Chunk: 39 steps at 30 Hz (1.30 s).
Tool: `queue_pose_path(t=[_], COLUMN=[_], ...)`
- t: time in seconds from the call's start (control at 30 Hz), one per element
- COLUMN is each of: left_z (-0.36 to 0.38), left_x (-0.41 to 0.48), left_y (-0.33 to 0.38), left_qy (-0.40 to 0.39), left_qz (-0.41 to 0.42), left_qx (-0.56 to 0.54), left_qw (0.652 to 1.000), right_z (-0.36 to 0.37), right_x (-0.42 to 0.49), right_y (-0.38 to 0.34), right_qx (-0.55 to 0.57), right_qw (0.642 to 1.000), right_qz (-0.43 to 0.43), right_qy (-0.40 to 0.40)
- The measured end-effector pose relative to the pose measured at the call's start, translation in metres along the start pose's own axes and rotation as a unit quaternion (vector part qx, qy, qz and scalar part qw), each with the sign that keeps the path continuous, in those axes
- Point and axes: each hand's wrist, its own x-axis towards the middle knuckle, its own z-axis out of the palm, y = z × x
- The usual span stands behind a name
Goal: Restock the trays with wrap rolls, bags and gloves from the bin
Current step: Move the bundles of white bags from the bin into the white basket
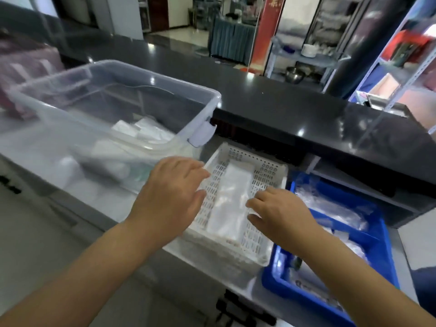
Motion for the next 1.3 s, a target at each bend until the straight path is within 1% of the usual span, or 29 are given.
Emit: queue_pose_path(t=[0.1, 0.27, 0.4, 0.47, 0.57, 0.63, 0.8, 0.83, 0.93, 1.0, 1.1, 1.2, 1.3], left_z=[-0.033, -0.070, -0.086, -0.087, -0.084, -0.081, -0.069, -0.068, -0.066, -0.063, -0.061, -0.058, -0.053], left_x=[-0.013, -0.029, -0.027, -0.020, -0.006, 0.005, 0.035, 0.043, 0.065, 0.080, 0.100, 0.110, 0.123], left_y=[-0.054, -0.139, -0.198, -0.225, -0.261, -0.281, -0.327, -0.337, -0.368, -0.388, -0.418, -0.443, -0.458], left_qy=[0.023, 0.040, 0.053, 0.067, 0.084, 0.084, 0.079, 0.077, 0.061, 0.045, 0.038, -0.002, -0.059], left_qz=[0.021, 0.022, 0.011, 0.001, -0.016, -0.021, 0.008, 0.014, 0.018, 0.026, 0.037, 0.039, 0.055], left_qx=[0.026, 0.070, 0.090, 0.105, 0.110, 0.113, 0.150, 0.156, 0.174, 0.180, 0.182, 0.173, 0.145], left_qw=[0.999, 0.996, 0.994, 0.992, 0.990, 0.990, 0.986, 0.985, 0.983, 0.982, 0.982, 0.984, 0.986], right_z=[-0.027, -0.068, -0.091, -0.097, -0.098, -0.095, -0.078, -0.074, -0.057, -0.041, -0.009, 0.030, 0.063], right_x=[0.042, 0.108, 0.151, 0.174, 0.209, 0.232, 0.295, 0.311, 0.364, 0.399, 0.440, 0.463, 0.470], right_y=[-0.040, -0.091, -0.114, -0.118, -0.119, -0.117, -0.105, -0.103, -0.099, -0.101, -0.112, -0.130, -0.142], right_qx=[-0.019, -0.054, -0.060, -0.063, -0.071, -0.057, -0.024, -0.023, -0.005, 0.011, 0.027, 0.024, 0.042], right_qw=[1.000, 0.994, 0.985, 0.984, 0.990, 0.991, 0.993, 0.994, 0.992, 0.987, 0.974, 0.959, 0.955], right_qz=[-0.010, -0.002, -0.015, -0.021, -0.026, -0.040, -0.066, -0.074, -0.123, -0.147, -0.181, -0.200, -0.189], right_qy=[0.021, 0.094, 0.160, 0.163, 0.121, 0.113, 0.095, 0.079, -0.014, -0.070, -0.134, -0.198, -0.226])
